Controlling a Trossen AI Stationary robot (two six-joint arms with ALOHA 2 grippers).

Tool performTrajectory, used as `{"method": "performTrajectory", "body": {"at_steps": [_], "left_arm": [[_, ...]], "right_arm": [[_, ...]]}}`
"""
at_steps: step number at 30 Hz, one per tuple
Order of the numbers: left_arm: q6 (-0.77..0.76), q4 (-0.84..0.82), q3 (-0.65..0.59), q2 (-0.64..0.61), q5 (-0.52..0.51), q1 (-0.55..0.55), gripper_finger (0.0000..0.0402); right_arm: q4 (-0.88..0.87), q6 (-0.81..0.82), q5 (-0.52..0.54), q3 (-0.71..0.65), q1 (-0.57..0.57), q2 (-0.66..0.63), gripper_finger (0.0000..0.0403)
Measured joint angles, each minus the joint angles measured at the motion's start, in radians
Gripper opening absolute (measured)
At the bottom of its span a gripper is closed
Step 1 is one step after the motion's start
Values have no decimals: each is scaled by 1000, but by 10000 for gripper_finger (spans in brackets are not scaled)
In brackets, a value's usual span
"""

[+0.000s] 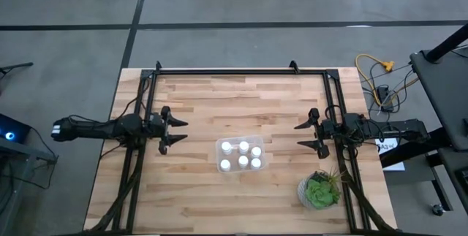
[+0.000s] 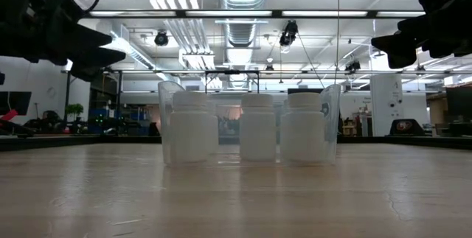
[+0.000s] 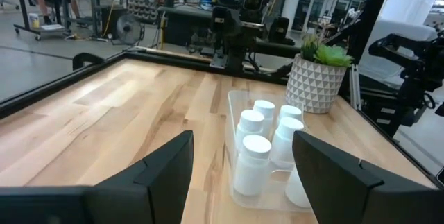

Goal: Pick and place pill bottles into a basket
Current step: Return to Home Position

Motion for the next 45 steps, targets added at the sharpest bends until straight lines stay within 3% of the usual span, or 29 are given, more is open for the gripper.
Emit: {"method": "performTrajectory", "body": {"at_steps": [45], "left_arm": [[0, 2, -1, 53, 1, 0, 228]], "right_arm": [[0, -2, -1, 0, 0, 0, 265]]}}
